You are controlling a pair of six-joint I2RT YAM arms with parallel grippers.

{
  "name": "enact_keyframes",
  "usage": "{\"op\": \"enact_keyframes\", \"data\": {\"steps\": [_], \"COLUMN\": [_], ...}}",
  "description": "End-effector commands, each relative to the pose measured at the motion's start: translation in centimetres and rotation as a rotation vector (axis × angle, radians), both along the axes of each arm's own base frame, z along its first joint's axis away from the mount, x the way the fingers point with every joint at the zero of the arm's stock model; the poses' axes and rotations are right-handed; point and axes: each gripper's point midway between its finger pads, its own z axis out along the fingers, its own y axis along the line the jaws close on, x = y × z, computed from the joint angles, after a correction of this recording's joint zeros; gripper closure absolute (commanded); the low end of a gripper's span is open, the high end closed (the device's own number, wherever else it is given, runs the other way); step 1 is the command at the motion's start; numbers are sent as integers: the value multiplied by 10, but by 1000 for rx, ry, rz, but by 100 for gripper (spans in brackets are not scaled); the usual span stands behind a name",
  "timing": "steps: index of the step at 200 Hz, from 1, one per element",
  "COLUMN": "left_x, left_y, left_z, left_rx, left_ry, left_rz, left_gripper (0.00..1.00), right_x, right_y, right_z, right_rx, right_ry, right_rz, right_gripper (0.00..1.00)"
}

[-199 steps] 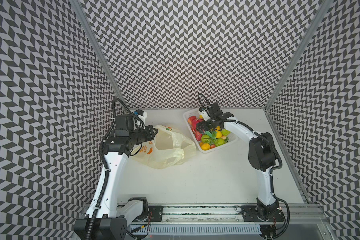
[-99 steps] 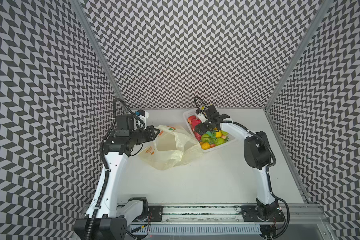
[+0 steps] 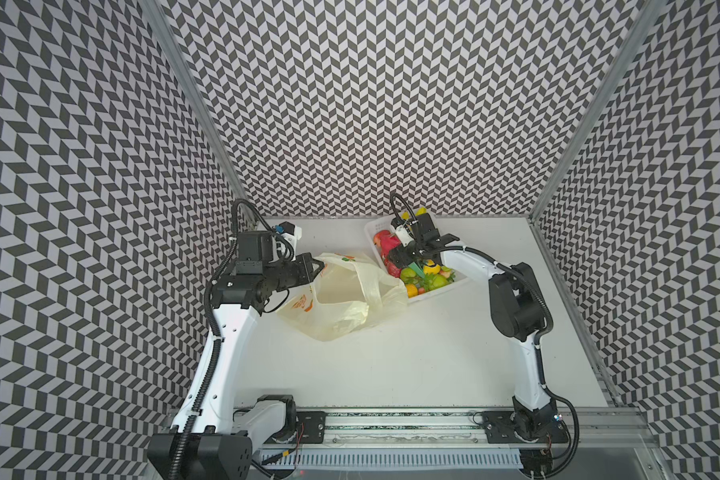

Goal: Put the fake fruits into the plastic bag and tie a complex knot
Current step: 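Lift the dragon fruit out of the basket with the right gripper toward the bag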

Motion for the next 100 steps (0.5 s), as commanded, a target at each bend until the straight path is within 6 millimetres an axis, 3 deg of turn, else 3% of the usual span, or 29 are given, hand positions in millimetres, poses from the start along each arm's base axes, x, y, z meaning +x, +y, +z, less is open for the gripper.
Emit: {"op": "enact_keyframes", "data": {"steps": [1,100], "left_x": [3,15], "left_y": [-6,-13], "left_z": [2,0], "left_rx": [-17,-33], "left_ry": [-12,-7], "left_rz": [-21,-32], "left_gripper": [100,100], "right_x": [-1,-23], "right_y": [-3,-51], "right_z": [76,194], "right_rx": [153,430], "right_ry": [-113,-301], "right_rz": [2,-61], "right_gripper": [47,51]}}
